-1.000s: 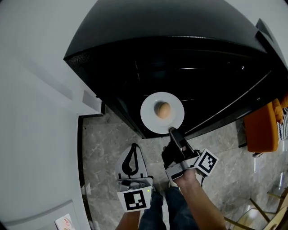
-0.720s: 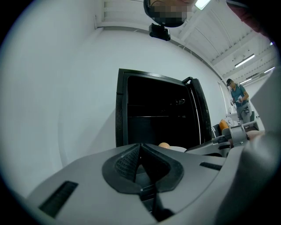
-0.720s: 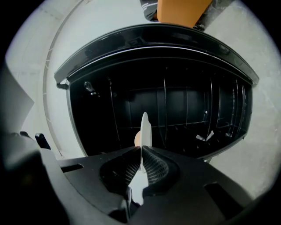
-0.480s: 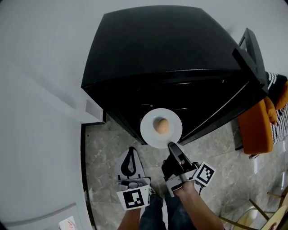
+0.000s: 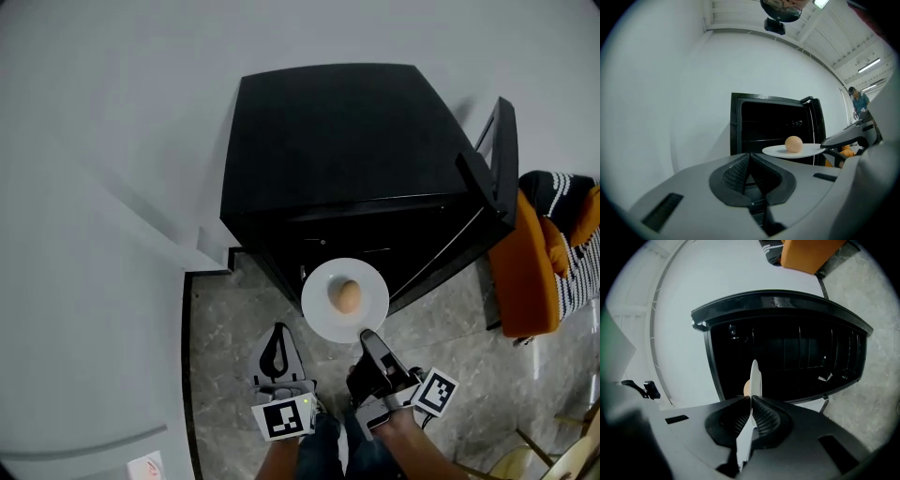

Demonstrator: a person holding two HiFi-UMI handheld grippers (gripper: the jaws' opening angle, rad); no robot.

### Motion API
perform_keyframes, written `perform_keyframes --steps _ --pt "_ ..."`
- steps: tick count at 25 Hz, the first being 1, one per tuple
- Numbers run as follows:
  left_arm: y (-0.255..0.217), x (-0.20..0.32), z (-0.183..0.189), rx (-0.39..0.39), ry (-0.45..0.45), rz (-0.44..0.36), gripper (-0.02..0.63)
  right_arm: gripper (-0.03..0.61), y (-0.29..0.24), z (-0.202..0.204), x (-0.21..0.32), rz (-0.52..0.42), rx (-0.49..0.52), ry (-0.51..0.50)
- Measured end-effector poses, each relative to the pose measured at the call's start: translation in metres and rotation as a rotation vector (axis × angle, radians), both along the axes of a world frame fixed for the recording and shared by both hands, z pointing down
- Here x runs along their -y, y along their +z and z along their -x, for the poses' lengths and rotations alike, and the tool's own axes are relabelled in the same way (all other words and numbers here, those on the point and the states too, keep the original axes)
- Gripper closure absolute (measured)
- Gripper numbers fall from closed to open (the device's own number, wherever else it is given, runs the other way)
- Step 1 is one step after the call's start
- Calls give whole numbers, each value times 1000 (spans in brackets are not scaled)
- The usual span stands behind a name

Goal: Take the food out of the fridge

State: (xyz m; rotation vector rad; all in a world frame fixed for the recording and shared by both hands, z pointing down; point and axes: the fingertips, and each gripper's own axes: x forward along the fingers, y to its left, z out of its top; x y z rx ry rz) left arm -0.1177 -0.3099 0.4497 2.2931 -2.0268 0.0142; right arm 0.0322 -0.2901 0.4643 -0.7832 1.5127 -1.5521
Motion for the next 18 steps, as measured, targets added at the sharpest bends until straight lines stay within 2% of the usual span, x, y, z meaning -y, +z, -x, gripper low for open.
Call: perform_keyframes --steps 7,15,18 --pt "-33 -29 12 6 -23 19 600 548 -39 -2 -34 41 -9 -17" --pt "-67 -51 14 54 8 11 600 547 -85 -12 -53 -4 -22 -40" --pt "-73 -61 7 35 15 4 600 548 -95 -21 -62 -22 -40 -42"
